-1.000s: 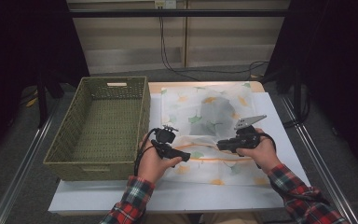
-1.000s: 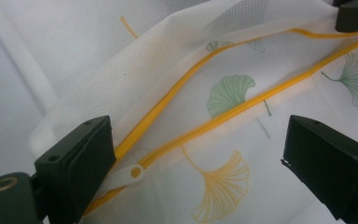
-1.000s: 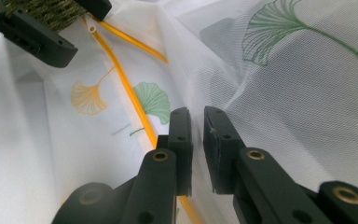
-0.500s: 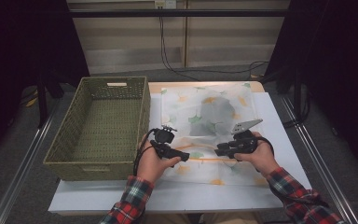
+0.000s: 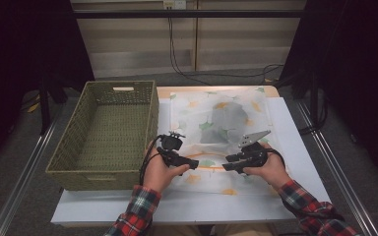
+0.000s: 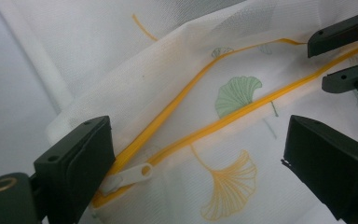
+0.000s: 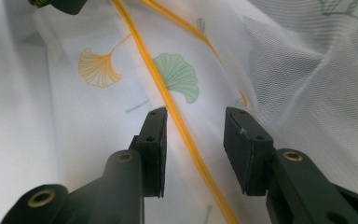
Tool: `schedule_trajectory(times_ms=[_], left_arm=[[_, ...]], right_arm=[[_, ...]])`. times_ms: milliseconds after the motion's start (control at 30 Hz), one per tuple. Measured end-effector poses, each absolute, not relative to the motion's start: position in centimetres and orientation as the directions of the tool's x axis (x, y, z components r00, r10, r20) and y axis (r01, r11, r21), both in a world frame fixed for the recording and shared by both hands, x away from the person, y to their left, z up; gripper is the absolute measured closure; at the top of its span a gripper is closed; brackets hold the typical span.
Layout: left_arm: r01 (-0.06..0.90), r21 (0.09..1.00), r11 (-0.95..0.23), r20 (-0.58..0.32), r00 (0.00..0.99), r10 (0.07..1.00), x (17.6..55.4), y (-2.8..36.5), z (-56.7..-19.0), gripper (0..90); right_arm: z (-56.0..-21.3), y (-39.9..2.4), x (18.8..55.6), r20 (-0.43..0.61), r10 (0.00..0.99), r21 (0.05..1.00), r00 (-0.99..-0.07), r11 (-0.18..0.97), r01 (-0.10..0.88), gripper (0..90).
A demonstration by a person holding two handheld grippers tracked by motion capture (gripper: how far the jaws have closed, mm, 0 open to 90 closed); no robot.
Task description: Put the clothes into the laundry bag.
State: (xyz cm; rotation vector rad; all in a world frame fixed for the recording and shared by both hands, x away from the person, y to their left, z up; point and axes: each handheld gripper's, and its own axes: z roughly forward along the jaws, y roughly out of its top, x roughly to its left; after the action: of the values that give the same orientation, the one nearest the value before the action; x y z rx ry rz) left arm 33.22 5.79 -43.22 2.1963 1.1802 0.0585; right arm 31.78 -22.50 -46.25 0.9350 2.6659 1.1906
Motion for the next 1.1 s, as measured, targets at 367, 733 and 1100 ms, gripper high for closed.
schedule_trajectory(times_ms=[367,733,1100], left_arm=[[0.738,0.553,-0.387,-0.254,0.592,0.765,33.3,6.0,-43.2,7.9],[0.739,0.550,-0.390,-0.250,0.591,0.767,33.2,6.0,-43.3,8.0],[0.738,0.547,-0.395,-0.239,0.589,0.772,33.2,6.0,-43.5,7.9]], right_arm=[[-47.0,-22.0,31.7,0.150,0.536,0.688,-0.831,0.547,0.477,63.5],[-47.5,-21.3,31.6,0.130,0.518,0.669,-0.845,0.583,0.461,67.0],[-47.6,-21.1,31.5,0.141,0.491,0.655,-0.860,0.605,0.453,89.2]])
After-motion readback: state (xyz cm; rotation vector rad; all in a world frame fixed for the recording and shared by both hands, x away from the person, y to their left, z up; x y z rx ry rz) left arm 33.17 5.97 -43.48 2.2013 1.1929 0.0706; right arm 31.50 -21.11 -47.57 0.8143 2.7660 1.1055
